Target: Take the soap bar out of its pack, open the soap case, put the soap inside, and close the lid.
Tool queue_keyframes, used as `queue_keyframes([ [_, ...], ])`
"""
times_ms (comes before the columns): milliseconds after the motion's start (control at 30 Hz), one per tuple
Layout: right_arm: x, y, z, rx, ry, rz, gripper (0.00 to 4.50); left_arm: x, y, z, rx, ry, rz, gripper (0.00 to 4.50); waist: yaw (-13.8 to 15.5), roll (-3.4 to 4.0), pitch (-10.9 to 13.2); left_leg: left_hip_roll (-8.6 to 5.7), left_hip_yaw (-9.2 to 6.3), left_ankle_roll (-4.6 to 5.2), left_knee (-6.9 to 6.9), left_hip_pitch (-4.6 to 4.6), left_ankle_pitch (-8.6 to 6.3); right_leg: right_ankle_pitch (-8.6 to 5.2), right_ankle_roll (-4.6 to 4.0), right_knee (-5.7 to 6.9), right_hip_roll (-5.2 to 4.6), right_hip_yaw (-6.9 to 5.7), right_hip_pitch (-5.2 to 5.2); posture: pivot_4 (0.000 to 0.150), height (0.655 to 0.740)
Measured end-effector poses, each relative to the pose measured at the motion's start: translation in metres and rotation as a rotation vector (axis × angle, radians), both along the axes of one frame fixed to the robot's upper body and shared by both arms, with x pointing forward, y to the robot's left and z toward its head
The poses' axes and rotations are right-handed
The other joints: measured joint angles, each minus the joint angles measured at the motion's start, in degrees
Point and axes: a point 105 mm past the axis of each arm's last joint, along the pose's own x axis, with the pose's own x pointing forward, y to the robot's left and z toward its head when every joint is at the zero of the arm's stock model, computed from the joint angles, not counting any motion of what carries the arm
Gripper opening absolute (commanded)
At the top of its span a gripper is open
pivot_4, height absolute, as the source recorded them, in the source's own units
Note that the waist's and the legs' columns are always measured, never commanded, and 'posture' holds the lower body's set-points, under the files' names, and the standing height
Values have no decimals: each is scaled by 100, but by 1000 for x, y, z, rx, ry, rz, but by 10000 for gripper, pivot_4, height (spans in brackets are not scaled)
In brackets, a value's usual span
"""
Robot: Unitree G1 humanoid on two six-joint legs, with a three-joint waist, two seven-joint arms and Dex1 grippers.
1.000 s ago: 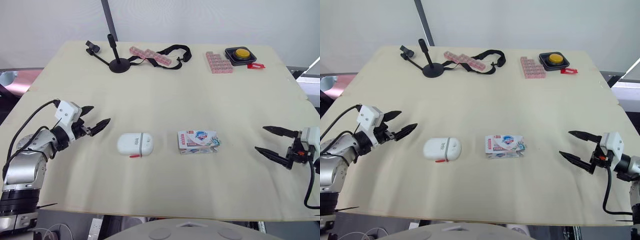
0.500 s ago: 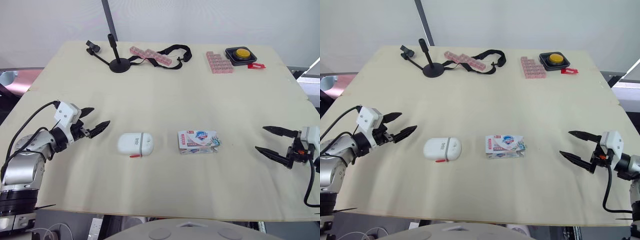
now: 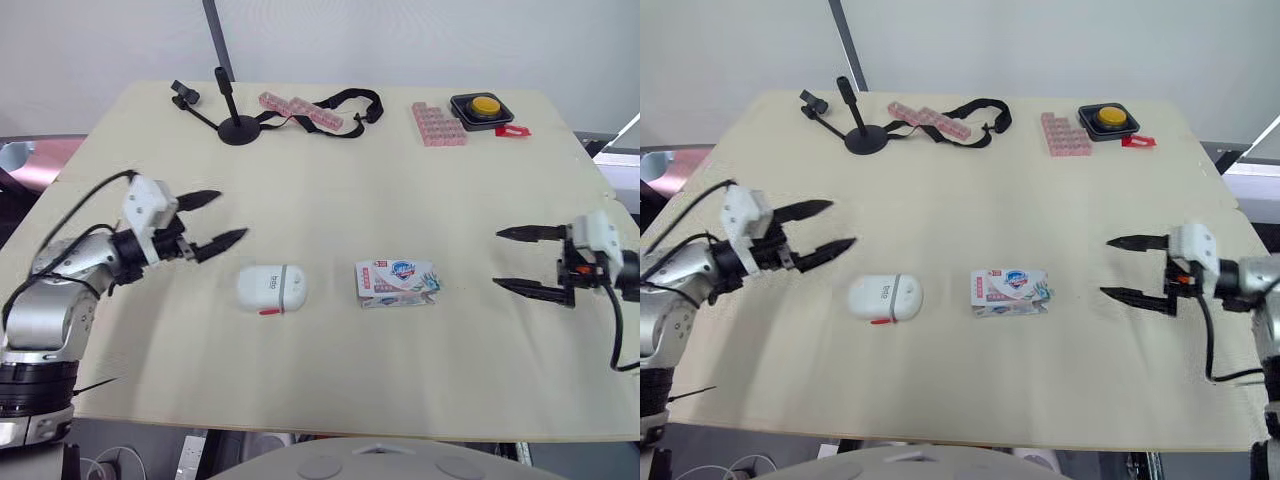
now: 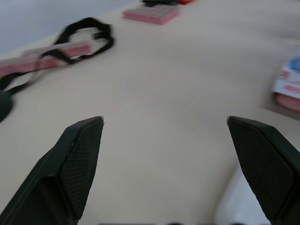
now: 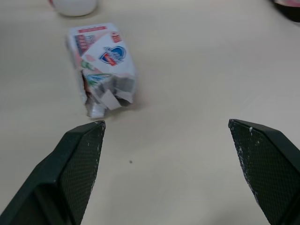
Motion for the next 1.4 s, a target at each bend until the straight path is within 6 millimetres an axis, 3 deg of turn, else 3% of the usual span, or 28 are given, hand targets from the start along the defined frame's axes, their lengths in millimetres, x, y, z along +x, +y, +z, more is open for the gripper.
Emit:
queue_keyframes([
  [100,5,28,6,-54,7,95,45000,-18,-24,0,13,12,-155,44839,10,1,0,4,0,-1,-2,1,0,0,0,0,4,-1,-2,1500,7395],
  [333,9,62,6,-98,71,189,45000,-56,-41,-30,36,124,-346,44839,21,1,1,5,1,-3,-3,-5,-1,0,0,-2,3,0,-4,1500,7395],
  [600,5,70,-13,-148,150,220,45000,-66,-40,-40,47,130,-404,44839,0,2,1,6,3,-3,-3,0,-1,0,0,1,3,13,-4,1500,7395],
  [933,8,79,-23,-143,144,214,45000,-60,-13,-44,42,104,-302,44839,4,2,1,8,4,-3,-2,-1,-1,0,0,22,4,13,-5,1500,7395],
  [1200,9,81,-31,-158,162,216,45000,-66,-4,-53,-9,100,-215,44839,-1,2,1,10,4,-3,-1,1,-1,0,0,25,4,14,-5,1500,7395],
  [1400,10,80,-32,-177,171,229,45000,-76,-16,-46,-56,56,-238,44839,-1,2,1,14,4,-4,0,2,0,0,0,26,6,14,-5,1500,7395],
])
